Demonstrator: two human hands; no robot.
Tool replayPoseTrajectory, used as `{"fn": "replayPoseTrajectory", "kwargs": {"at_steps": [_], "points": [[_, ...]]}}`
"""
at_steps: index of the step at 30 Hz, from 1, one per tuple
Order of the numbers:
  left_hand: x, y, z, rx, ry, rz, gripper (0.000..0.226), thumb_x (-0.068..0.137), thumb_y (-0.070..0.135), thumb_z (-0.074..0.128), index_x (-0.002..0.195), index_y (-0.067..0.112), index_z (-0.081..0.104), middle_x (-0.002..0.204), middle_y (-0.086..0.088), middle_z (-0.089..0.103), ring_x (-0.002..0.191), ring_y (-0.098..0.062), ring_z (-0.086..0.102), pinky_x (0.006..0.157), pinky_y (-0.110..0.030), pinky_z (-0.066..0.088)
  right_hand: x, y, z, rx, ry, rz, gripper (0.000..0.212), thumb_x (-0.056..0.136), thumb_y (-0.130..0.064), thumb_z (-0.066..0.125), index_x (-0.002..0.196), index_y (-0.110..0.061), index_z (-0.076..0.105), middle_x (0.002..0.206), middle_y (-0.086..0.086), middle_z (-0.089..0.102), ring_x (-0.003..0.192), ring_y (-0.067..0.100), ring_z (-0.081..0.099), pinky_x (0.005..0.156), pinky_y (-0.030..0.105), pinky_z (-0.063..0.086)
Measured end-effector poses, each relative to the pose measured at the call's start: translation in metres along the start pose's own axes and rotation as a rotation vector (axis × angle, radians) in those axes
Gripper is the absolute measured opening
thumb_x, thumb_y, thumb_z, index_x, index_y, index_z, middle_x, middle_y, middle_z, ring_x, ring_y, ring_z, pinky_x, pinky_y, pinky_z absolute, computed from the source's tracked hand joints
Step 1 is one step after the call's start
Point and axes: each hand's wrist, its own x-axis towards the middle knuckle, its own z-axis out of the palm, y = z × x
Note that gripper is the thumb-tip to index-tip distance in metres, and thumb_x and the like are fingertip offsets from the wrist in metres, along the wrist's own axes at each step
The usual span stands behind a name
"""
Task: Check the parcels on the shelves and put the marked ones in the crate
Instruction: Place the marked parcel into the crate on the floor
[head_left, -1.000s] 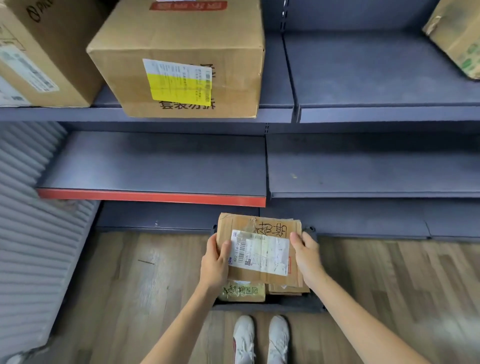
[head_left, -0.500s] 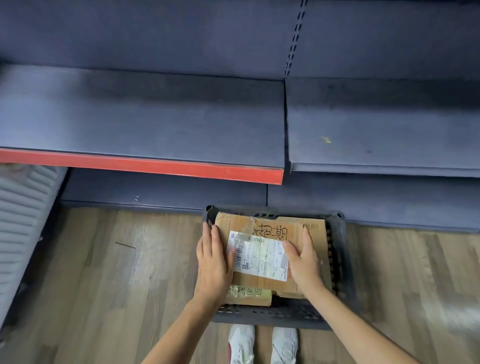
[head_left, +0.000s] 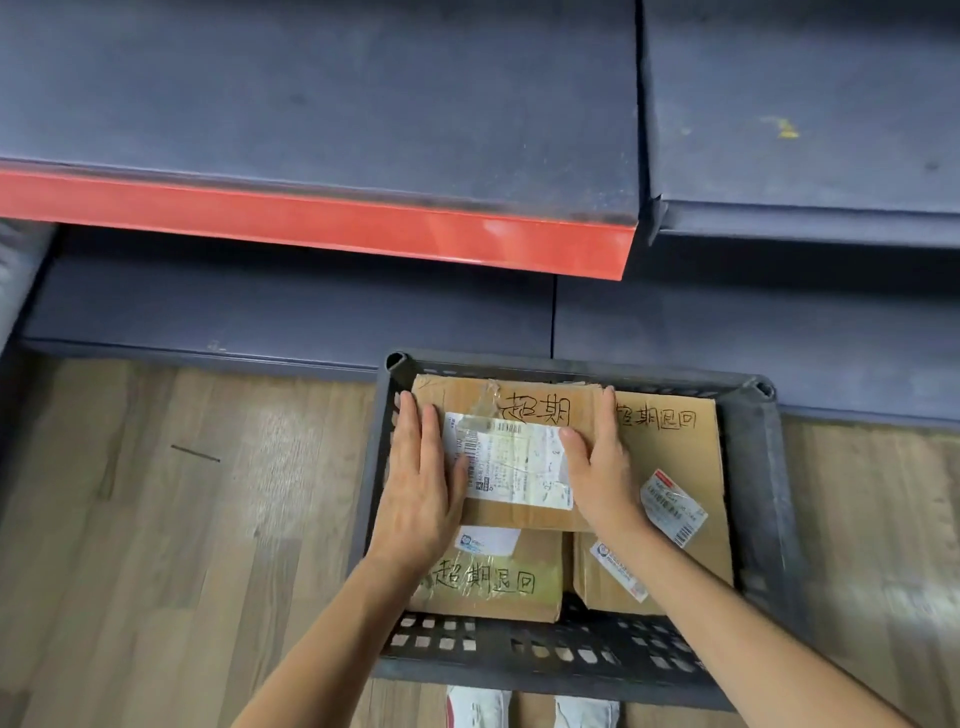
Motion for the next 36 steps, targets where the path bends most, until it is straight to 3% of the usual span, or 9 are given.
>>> {"fn": "replayPoseTrajectory", "kwargs": {"at_steps": [2, 4, 8, 13, 15, 19, 24, 29, 36], "points": [[0.007, -0.007, 0.015, -0.006, 0.003, -0.007, 0.071, 0.091, 0.051, 0.019, 0.143, 0.011, -0.007, 0.15, -0.003, -0.015, 0.142, -0.017, -0.008, 0.112, -0.03, -0.003, 0.01, 0.011, 0.008, -0.091, 0.017, -0.062, 0.067, 0.097, -0.023, 0.041, 0.147, -0.014, -0.002, 0.156, 0.008, 0.009, 0.142, 0.024, 0.018, 0.107, 0.021, 0.016], [0.015, -0.014, 0.026, -0.019, 0.012, -0.019, 0.076, 0.089, 0.053, 0.02, 0.146, 0.007, 0.0, 0.15, -0.001, -0.014, 0.14, -0.014, -0.007, 0.111, -0.026, -0.006, 0.017, 0.021, 0.015, -0.123, 0.022, -0.096, 0.067, 0.097, -0.022, 0.041, 0.147, -0.01, -0.002, 0.157, 0.008, 0.001, 0.144, 0.02, 0.004, 0.106, 0.015, 0.003], [0.023, -0.025, 0.038, -0.004, 0.001, -0.016, 0.078, 0.088, 0.055, 0.019, 0.148, 0.006, 0.006, 0.155, -0.005, -0.008, 0.14, -0.011, -0.006, 0.109, -0.02, -0.009, 0.029, 0.035, 0.032, -0.153, 0.021, -0.1, 0.068, 0.097, -0.022, 0.04, 0.146, -0.01, -0.005, 0.156, 0.008, -0.007, 0.144, 0.022, 0.001, 0.115, 0.027, 0.006], [0.03, -0.04, 0.05, 0.042, -0.035, -0.014, 0.075, 0.091, 0.052, 0.021, 0.148, 0.005, 0.009, 0.157, -0.013, -0.001, 0.144, -0.023, 0.003, 0.112, -0.032, 0.007, 0.038, 0.048, 0.048, -0.244, 0.027, -0.151, 0.067, 0.097, -0.024, 0.038, 0.145, -0.007, -0.006, 0.148, -0.002, -0.023, 0.144, 0.021, 0.003, 0.114, 0.024, 0.016], [0.029, -0.046, 0.055, 0.068, -0.031, -0.002, 0.074, 0.092, 0.05, 0.022, 0.147, 0.001, 0.011, 0.156, -0.018, 0.001, 0.144, -0.028, 0.006, 0.113, -0.036, 0.012, 0.04, 0.05, 0.054, -0.27, 0.021, -0.168, 0.067, 0.097, -0.026, 0.036, 0.144, -0.007, -0.008, 0.142, -0.005, -0.028, 0.144, 0.023, 0.006, 0.113, 0.03, 0.026], [0.032, -0.051, 0.06, 0.079, -0.027, -0.003, 0.075, 0.092, 0.051, 0.019, 0.146, -0.001, 0.011, 0.155, -0.019, 0.002, 0.141, -0.023, 0.002, 0.111, -0.037, 0.007, 0.043, 0.05, 0.061, -0.396, 0.022, -0.14, 0.067, 0.098, -0.031, 0.032, 0.144, -0.008, -0.012, 0.14, -0.004, -0.034, 0.141, 0.026, 0.022, 0.087, 0.035, 0.053], [0.03, -0.057, 0.057, 0.054, 0.006, 0.017, 0.071, 0.093, 0.044, 0.027, 0.147, 0.002, 0.009, 0.155, -0.015, -0.001, 0.143, -0.026, 0.004, 0.113, -0.04, 0.012, 0.045, 0.046, 0.063, -0.412, 0.0, -0.177, 0.064, 0.098, -0.029, 0.029, 0.144, -0.005, -0.008, 0.142, 0.0, -0.031, 0.145, 0.025, 0.004, 0.103, 0.038, 0.042], [0.038, -0.055, 0.057, 0.199, 0.028, 0.051, 0.064, 0.097, 0.035, 0.023, 0.138, -0.014, 0.023, 0.146, -0.037, 0.018, 0.138, -0.044, 0.016, 0.11, -0.055, 0.021, 0.046, 0.042, 0.067, -0.436, 0.012, -0.167, 0.064, 0.097, -0.025, 0.036, 0.144, 0.001, 0.001, 0.146, 0.009, -0.019, 0.143, 0.032, 0.012, 0.104, 0.043, 0.042], [0.042, -0.057, 0.058, 0.363, -0.001, 0.106, 0.058, 0.099, 0.027, 0.018, 0.133, -0.019, 0.028, 0.141, -0.04, 0.026, 0.134, -0.05, 0.025, 0.112, -0.054, 0.022, 0.047, 0.036, 0.061, -0.504, -0.044, -0.141, 0.065, 0.099, -0.029, 0.027, 0.144, -0.003, -0.013, 0.138, 0.005, -0.036, 0.144, 0.026, -0.01, 0.118, 0.034, 0.013]]}}
